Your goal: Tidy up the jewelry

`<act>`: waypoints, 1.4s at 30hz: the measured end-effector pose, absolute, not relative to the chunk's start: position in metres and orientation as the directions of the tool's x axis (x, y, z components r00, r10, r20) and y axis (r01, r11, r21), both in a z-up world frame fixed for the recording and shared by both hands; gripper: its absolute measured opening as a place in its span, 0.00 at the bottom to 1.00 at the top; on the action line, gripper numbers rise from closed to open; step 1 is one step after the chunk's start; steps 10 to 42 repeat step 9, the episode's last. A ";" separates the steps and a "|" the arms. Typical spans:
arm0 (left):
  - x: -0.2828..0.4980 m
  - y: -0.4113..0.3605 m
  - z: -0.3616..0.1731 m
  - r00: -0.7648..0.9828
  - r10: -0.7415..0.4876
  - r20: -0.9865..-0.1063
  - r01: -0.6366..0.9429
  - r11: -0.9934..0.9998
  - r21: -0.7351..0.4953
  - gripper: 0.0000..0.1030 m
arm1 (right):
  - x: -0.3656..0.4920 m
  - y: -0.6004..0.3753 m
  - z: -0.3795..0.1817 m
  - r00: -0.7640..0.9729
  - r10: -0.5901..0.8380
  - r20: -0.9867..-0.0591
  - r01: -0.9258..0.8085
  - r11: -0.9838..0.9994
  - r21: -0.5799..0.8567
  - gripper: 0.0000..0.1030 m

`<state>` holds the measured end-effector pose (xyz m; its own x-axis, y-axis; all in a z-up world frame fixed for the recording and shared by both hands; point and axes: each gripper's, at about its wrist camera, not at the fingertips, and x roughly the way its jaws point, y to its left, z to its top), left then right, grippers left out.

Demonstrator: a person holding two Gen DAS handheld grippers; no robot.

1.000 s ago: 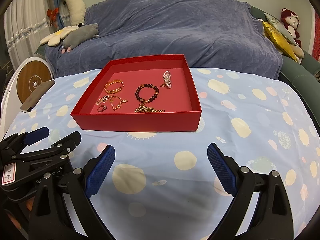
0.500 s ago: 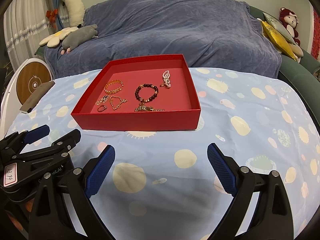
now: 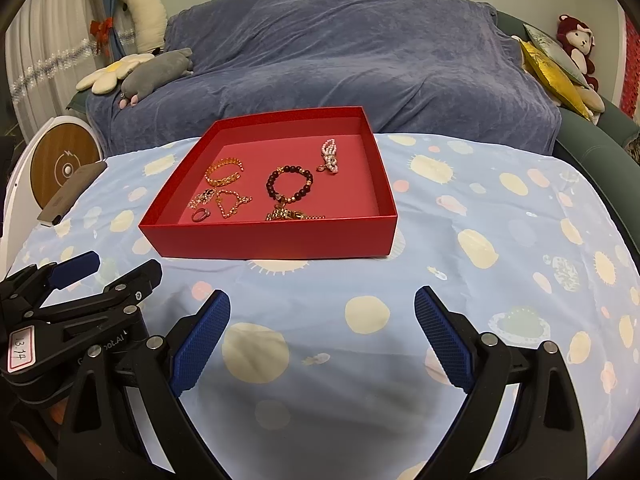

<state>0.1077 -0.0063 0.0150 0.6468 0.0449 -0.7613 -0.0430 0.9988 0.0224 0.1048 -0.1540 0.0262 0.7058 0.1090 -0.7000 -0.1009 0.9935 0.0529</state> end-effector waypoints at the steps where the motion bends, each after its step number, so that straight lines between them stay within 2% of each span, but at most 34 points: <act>1: 0.108 -0.006 0.015 0.646 0.046 -0.762 -0.044 0.999 0.023 0.72 | 0.105 -0.154 0.026 0.706 0.109 -0.700 -0.100 0.994 0.053 0.88; 42: 0.108 -0.006 0.013 0.635 0.040 -0.772 -0.050 0.999 0.010 0.72 | 0.104 -0.155 0.027 0.706 0.110 -0.700 -0.098 0.993 0.058 0.88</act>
